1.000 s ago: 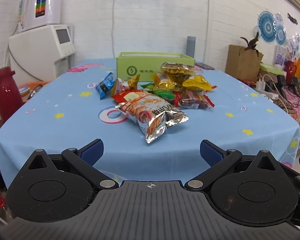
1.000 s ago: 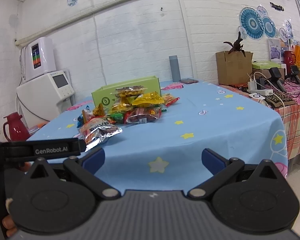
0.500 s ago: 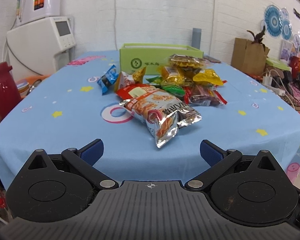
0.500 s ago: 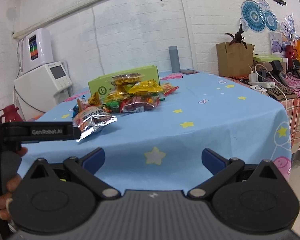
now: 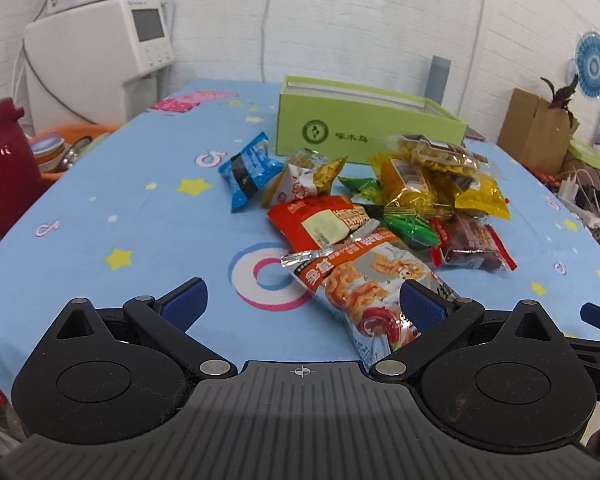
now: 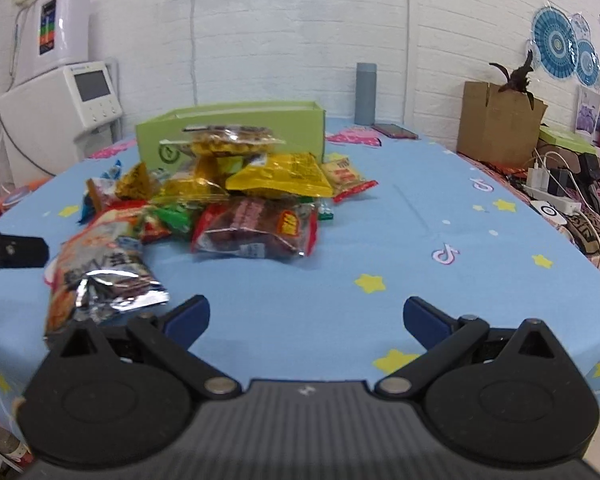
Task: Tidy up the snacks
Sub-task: 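Move the left gripper to the silver-orange chip bag and close on it, then carry the chip bag with the left gripper into the green box, release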
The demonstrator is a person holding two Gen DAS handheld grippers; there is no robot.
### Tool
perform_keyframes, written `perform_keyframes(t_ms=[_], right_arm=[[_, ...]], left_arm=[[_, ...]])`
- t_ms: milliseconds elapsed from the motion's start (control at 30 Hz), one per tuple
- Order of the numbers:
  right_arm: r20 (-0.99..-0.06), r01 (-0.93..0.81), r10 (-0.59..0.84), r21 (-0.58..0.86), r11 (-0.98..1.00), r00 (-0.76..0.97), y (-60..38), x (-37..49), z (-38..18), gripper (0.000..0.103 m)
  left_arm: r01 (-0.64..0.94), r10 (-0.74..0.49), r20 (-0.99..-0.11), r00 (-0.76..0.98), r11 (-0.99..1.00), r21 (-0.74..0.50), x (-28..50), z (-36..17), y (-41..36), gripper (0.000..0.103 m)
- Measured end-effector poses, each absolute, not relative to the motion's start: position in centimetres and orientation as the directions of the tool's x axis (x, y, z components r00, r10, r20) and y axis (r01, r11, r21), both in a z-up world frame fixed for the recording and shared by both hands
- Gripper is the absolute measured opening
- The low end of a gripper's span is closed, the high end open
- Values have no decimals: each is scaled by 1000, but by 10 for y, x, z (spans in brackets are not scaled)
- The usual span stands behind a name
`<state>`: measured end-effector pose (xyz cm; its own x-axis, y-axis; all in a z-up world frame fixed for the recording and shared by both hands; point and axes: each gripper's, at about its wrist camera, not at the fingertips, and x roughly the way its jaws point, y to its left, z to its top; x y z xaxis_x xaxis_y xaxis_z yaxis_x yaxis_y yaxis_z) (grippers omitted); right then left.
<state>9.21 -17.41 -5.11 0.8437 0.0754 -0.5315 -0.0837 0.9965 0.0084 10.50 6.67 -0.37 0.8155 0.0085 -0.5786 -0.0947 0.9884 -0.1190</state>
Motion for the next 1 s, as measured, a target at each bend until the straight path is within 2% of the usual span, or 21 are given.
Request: perform_keyframes(t_ms=[200, 367, 467, 567, 767, 900, 1000], right_arm=[[-614, -61, 64, 26, 998, 787, -183, 129, -66, 103], [-565, -91, 84, 16, 996, 821, -190, 128, -73, 103], [-594, -105, 122, 64, 992, 795, -193, 132, -64, 103], [-528, -261, 316, 179, 949, 789, -187, 123, -43, 103], [-517, -562, 525, 99, 821, 676, -123, 121, -31, 102], [-547, -638, 558, 54, 768, 624, -93, 134, -39, 102], [-573, -664, 574, 68, 744, 585, -81, 142, -47, 102]], left_arm=[[-60, -23, -615, 788, 992, -114, 137, -4, 62, 90], [-39, -63, -632, 772, 989, -146, 153, -6, 61, 88], [-30, -88, -649, 756, 985, -168, 160, -5, 65, 88], [-9, -143, -659, 738, 975, -221, 161, 2, 75, 88], [52, -278, -676, 682, 941, -334, 162, 2, 86, 90], [61, -297, -704, 645, 938, -341, 167, -10, 82, 87], [65, -352, -701, 620, 914, -401, 170, -17, 85, 86]])
